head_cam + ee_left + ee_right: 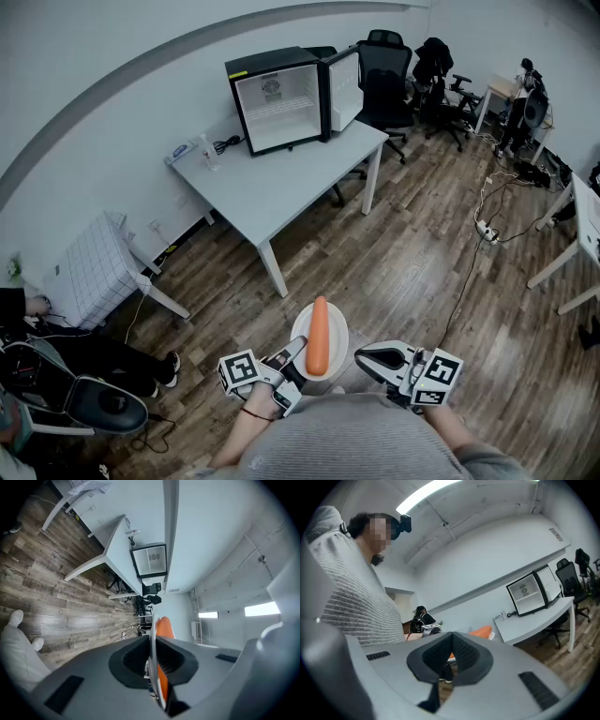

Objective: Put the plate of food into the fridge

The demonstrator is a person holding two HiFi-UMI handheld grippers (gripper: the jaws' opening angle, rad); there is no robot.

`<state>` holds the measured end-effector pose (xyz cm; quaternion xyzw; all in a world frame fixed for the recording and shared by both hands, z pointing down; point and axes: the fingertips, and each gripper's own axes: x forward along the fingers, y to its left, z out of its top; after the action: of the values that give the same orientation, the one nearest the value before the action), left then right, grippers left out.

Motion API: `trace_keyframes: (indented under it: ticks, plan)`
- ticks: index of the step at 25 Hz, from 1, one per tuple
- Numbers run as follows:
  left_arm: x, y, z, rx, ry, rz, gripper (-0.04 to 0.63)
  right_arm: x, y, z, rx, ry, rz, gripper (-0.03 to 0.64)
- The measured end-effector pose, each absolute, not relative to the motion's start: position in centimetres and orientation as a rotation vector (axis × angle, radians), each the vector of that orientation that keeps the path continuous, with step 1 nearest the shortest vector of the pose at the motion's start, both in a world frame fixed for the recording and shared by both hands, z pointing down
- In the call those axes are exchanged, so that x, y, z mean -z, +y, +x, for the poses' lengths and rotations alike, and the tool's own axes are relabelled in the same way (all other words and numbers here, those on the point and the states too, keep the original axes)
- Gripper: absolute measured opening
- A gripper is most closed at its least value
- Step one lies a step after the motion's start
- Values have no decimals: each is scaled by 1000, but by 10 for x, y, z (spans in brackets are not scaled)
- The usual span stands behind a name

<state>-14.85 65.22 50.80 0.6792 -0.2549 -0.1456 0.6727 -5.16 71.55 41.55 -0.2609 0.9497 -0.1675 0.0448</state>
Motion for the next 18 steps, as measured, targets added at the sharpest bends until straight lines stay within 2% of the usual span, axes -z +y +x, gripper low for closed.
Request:
trace_keyframes:
  ticks: [18]
  plan:
    - [-508,645,-141,304,-573,1515,34,-414,705,-48,524,2896,-753,12]
